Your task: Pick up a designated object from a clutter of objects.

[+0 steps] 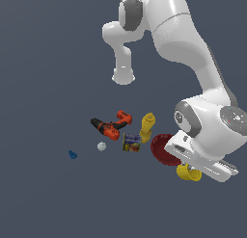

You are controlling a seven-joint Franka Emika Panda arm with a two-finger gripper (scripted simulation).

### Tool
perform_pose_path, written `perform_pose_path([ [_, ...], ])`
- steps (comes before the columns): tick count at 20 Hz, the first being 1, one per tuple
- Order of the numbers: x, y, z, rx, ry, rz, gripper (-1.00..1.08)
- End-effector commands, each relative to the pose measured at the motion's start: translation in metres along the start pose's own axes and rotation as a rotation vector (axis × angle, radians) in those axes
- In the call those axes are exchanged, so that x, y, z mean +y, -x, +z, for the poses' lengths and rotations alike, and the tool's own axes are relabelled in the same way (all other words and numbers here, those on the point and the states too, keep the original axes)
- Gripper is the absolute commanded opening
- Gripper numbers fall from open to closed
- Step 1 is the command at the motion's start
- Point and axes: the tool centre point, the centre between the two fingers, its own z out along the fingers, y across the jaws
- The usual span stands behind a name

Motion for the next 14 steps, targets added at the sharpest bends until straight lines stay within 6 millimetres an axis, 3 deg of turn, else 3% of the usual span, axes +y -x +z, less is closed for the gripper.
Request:
perform_pose_path([
  [1, 0.009, 0.001, -0.014, 0.001, 0.0, 0.0, -1.0],
  [14, 0.076, 0.012, -0.11, -0.007, 0.012, 0.001, -1.0],
])
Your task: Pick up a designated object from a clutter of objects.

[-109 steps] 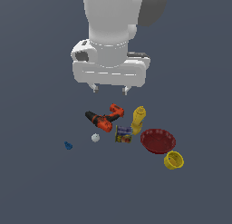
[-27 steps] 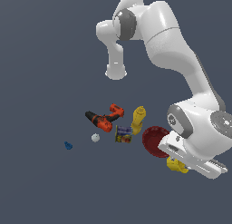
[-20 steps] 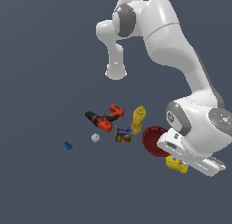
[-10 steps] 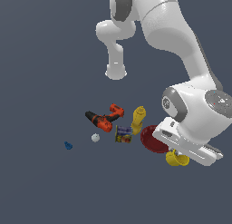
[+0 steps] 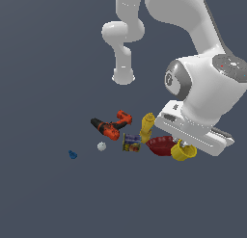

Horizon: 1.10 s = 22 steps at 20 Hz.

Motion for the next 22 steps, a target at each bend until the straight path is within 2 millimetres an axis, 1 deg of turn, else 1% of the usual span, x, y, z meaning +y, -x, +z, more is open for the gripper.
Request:
perform_pose_path([
  [1, 0.015, 0.002, -0.022, 0.0, 0.001, 0.001, -1.0],
  [15, 0.099, 0.014, -0.148, -0.011, 0.015, 0.001, -1.0],
  [19, 0.117, 0.016, -0.178, -0.014, 0.019, 0.001, -1.0],
  [22, 0.128, 0.017, -0.196, -0.015, 0.021, 0.002, -1.0],
])
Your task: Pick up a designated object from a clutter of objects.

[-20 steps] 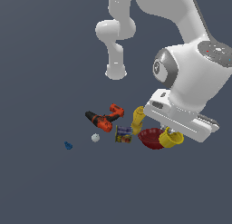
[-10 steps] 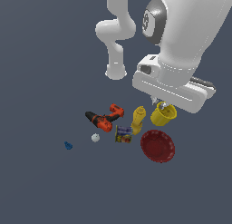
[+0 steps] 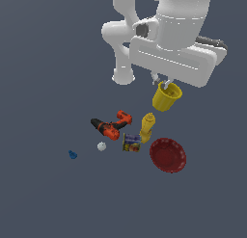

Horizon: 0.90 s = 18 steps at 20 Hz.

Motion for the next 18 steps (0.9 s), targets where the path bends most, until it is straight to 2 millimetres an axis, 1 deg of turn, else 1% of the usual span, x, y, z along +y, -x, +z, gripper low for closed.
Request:
perform_pose_path([
  [1, 0.009, 0.001, -0.015, -0.001, 0.002, 0.0, -1.0],
  [6, 0.019, 0.002, -0.03, -0.002, 0.003, 0.0, -1.0],
  [14, 0.019, 0.001, -0.032, -0.002, 0.005, 0.0, -1.0],
  [18, 0.023, 0.002, -0.04, -0.002, 0.005, 0.0, -1.0],
])
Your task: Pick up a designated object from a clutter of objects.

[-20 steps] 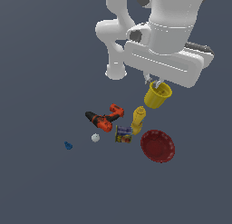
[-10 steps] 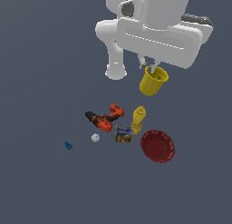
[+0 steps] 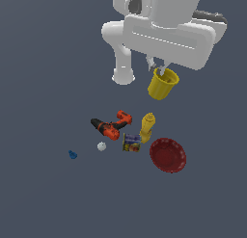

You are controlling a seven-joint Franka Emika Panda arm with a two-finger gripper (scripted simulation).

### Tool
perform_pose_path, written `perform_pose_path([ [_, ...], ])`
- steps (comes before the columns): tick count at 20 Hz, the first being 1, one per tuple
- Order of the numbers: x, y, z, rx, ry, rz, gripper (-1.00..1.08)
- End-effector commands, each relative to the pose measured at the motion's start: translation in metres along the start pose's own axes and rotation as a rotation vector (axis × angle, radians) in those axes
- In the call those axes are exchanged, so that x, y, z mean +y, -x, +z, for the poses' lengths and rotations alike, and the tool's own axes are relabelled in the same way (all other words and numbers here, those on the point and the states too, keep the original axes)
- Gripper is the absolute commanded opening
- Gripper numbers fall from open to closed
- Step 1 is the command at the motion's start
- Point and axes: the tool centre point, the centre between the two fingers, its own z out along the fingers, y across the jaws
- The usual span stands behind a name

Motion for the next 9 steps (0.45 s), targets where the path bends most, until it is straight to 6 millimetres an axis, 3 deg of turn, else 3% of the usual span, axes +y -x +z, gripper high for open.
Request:
perform_pose_path([
  [1, 0.004, 0.001, -0.008, 0.002, -0.002, 0.0, -1.0],
  [9, 0.015, 0.005, -0.029, 0.001, -0.002, 0.0, -1.0],
])
